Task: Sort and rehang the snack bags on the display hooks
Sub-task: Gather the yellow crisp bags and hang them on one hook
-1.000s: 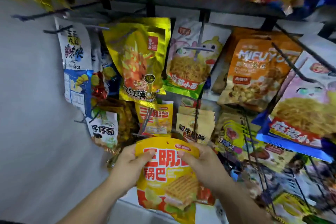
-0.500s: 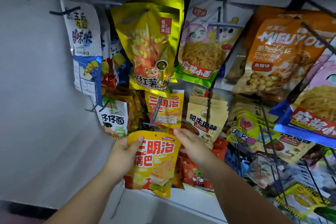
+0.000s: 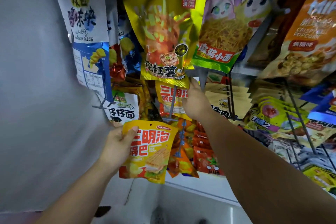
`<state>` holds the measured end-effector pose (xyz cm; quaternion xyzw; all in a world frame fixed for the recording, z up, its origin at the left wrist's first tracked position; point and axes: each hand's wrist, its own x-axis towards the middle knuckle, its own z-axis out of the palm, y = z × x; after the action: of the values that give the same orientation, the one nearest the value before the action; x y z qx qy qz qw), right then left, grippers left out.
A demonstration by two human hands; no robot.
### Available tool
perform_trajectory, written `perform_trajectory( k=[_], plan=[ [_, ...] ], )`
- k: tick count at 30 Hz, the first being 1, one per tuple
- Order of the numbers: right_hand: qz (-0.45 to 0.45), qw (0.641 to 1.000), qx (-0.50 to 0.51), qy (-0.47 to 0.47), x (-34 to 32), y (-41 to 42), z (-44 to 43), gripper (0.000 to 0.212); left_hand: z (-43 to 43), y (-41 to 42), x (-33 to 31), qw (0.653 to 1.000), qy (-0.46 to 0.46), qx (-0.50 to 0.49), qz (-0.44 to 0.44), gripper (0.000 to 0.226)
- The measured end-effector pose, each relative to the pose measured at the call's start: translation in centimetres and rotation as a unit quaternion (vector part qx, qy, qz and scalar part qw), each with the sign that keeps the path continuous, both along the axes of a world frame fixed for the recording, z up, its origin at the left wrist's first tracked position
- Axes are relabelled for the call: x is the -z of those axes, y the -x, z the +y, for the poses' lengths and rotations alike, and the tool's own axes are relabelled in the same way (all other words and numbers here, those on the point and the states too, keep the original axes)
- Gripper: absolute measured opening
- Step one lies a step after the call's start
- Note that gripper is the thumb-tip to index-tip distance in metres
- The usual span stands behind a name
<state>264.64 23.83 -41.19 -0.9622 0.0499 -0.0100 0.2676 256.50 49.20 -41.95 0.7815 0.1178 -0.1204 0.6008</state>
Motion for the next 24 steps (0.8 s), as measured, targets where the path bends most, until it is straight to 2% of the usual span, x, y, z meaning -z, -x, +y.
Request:
perform_trajectory(
  k=[3,6,8,10,15,17,24],
  plan=[
    [0.012,0.994,0.016,0.104,0.4,-0.6,0.4,0.039,0.5,0.1,0.0,1.000,0.007,-0.003,0.006,0.026],
    [-0.001,0.991,0.079,0.105,0.1,-0.1,1.0,0.023,0.5,-0.1,-0.3,1.000,0.007,-0.005,0.007,0.026],
    [-0.006,0.990,0.073,0.122,-0.2,0.4,1.2,0.019,0.5,-0.3,-0.5,1.000,0.009,-0.004,0.009,0.025],
    [-0.017,0.994,0.056,0.093,-0.2,1.2,1.2,0.019,0.5,-0.6,-0.7,1.000,0.007,0.001,0.007,0.025],
    [-0.074,0.994,0.056,-0.056,0.5,4.7,1.1,0.016,0.2,-0.8,-0.9,1.000,-0.003,0.010,-0.001,0.024],
    [-0.088,0.992,0.042,-0.082,0.5,6.0,1.2,0.014,0.0,-0.7,-0.8,1.000,-0.009,0.017,-0.004,0.023],
    [-0.036,0.992,-0.032,-0.116,-0.4,9.5,1.0,0.012,-0.6,0.4,-0.8,0.999,0.002,0.031,-0.018,0.017]
  ],
)
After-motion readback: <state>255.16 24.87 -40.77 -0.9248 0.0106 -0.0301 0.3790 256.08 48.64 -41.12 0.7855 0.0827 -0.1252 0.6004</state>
